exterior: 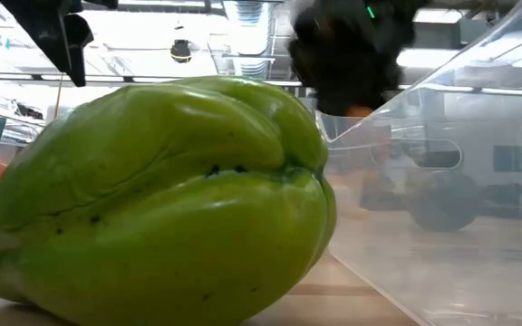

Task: Sort produce into baskets
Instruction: Put the brown potato into the middle transparent bin

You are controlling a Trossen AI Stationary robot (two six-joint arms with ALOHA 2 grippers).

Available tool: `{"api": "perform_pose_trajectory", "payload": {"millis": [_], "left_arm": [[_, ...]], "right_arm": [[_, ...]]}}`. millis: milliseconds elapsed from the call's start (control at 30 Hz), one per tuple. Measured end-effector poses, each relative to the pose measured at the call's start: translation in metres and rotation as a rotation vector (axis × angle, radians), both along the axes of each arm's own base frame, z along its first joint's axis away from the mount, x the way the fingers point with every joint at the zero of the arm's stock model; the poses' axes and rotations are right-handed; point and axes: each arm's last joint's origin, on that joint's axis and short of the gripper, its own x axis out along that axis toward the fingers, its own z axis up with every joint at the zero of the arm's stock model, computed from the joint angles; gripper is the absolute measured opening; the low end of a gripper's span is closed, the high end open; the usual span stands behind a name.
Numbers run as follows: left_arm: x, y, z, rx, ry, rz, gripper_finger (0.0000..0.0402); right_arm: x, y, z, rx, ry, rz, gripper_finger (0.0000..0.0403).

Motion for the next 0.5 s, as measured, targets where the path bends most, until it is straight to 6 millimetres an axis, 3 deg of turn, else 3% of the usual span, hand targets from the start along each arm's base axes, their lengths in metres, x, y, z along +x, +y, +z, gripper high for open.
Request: {"api": "perform_pose_trajectory", "payload": {"millis": [133, 300, 500], "left_arm": [[0.000, 0.000, 0.001, -0.002, -0.004, 0.000, 0.0334], [-0.008, -0.002, 0.010, -0.031, -0.088, -0.022, 0.0334], [-0.028, 0.001, 0.024, -0.085, -0.200, -0.013, 0.0334]], "right_arm": [[0.019, -0.004, 0.026, -0.120, -0.200, 0.020, 0.0294], [0.043, -0.024, 0.047, -0.205, -0.477, 0.046, 0.0294], [0.077, -0.055, 0.041, -0.283, -0.731, 0.048, 0.0295]]}}
